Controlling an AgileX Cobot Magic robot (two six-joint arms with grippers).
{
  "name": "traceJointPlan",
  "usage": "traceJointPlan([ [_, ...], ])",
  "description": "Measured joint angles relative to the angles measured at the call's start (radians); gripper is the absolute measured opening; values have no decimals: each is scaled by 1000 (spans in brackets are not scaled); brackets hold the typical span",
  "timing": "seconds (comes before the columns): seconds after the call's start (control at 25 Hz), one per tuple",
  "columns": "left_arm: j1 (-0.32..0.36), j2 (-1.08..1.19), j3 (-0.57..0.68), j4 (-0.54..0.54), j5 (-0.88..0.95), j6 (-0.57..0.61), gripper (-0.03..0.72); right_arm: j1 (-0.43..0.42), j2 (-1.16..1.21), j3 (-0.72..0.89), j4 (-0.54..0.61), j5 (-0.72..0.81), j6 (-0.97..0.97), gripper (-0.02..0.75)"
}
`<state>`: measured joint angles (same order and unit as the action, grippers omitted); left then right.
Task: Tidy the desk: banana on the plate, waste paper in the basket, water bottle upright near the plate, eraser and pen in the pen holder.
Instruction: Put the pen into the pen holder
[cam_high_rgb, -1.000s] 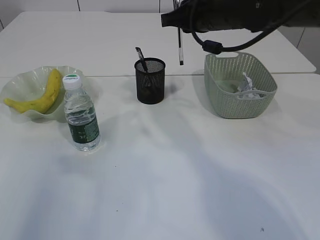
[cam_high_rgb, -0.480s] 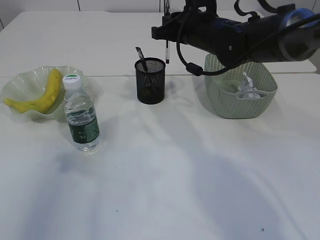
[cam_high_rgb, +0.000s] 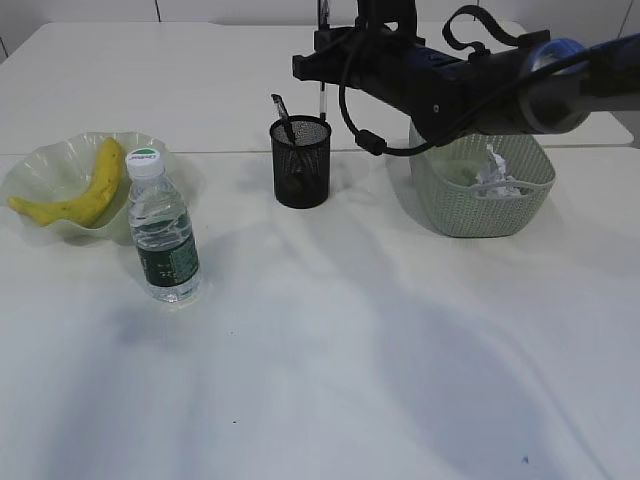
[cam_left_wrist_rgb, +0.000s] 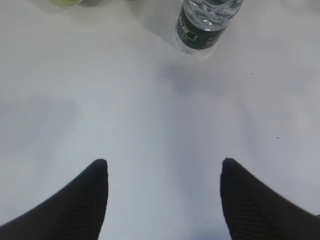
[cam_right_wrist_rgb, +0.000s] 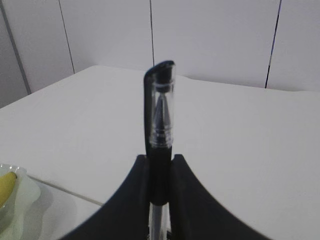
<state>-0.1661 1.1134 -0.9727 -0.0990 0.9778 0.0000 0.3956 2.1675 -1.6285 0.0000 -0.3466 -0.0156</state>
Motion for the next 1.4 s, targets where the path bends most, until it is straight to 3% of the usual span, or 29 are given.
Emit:
traceJointPlan([
  [1.2,0,0,0,49,0,0,496,0,128,-76,0,-5,35,50],
  [1.4,0,0,0,49,0,0,496,0,128,-76,0,-7,35,82],
])
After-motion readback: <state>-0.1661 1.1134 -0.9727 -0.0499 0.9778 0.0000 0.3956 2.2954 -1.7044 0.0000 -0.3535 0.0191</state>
